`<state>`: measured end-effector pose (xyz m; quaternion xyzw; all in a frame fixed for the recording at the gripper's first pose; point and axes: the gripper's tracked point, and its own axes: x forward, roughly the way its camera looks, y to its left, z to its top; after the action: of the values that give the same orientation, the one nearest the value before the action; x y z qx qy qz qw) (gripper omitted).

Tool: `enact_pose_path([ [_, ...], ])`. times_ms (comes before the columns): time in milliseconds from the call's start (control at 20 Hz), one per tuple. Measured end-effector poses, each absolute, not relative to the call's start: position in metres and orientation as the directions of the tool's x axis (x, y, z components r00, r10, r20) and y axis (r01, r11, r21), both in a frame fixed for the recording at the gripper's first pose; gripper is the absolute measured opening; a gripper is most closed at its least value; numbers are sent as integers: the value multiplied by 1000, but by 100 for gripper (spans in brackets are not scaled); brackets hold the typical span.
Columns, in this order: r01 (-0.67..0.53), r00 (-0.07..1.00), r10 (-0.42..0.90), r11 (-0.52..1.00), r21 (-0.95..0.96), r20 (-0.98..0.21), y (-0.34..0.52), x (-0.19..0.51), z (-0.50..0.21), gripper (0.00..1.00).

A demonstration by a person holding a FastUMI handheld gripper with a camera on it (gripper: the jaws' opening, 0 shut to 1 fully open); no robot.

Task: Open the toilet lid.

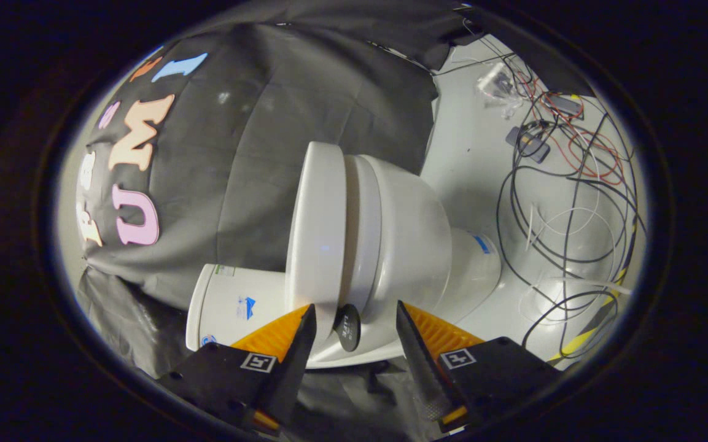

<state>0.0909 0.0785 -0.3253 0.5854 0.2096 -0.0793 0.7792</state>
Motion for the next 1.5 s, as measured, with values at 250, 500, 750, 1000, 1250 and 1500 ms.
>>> enact_pose_path([
  [250,384,880,137,357,852,-454,80,93,-328,45],
  [500,391,865,164,374,841,-475,89,101,-335,26],
  [750,450,847,133,338,827,-515,86,100,-332,15],
  [1000,497,828,69,367,786,-556,83,99,-327,14],
  [1250,508,824,52,375,776,-564,83,100,-324,14],
  [1500,537,821,40,282,795,-569,87,99,-327,1],
])
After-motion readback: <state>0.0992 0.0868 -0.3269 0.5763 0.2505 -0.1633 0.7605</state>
